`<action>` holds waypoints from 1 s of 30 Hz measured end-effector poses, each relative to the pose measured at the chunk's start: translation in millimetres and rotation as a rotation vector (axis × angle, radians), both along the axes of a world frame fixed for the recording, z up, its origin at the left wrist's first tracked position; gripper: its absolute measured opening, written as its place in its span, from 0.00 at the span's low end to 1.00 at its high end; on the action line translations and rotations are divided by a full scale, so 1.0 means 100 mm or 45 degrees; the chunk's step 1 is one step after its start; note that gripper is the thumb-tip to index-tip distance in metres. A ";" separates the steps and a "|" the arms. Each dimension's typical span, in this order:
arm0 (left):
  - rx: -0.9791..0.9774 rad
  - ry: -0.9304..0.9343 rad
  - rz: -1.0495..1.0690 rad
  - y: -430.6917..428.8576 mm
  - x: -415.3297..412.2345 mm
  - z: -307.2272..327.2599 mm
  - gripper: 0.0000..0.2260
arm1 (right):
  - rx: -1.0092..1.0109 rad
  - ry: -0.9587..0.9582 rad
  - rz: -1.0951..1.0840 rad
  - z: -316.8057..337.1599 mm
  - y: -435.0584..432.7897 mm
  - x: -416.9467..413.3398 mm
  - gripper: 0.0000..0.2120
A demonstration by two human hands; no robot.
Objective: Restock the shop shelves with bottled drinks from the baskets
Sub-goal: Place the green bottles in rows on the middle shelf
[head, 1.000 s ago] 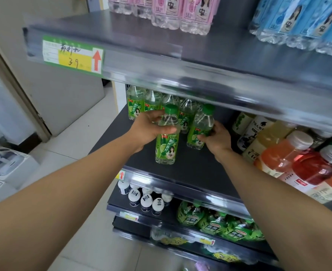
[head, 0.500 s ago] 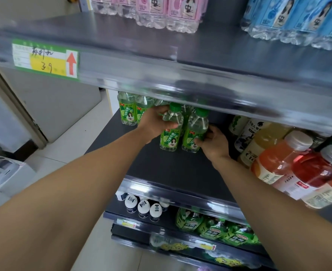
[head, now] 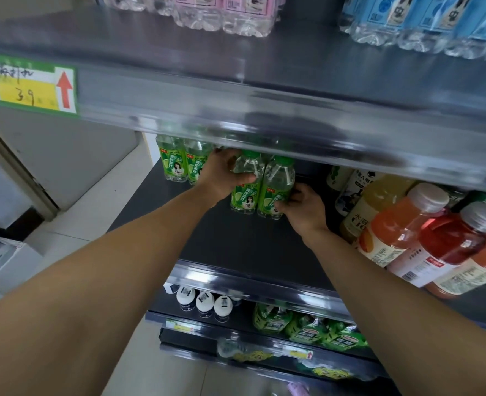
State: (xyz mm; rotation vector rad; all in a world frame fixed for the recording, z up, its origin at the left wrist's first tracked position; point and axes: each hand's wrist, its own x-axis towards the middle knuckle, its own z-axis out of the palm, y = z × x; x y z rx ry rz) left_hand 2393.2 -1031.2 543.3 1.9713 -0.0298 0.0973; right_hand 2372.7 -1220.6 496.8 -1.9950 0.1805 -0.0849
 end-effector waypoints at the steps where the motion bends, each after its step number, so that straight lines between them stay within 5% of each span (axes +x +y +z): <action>1: 0.006 -0.008 0.011 0.00 0.00 -0.01 0.32 | -0.005 0.005 -0.005 0.01 0.01 0.00 0.23; 14: 0.359 0.171 0.040 0.09 -0.25 -0.03 0.37 | -0.177 0.150 -0.006 0.15 -0.07 -0.11 0.30; 30: 0.755 0.346 -0.331 0.23 -1.31 0.30 0.30 | -0.605 0.387 0.199 0.64 -0.01 -1.18 0.30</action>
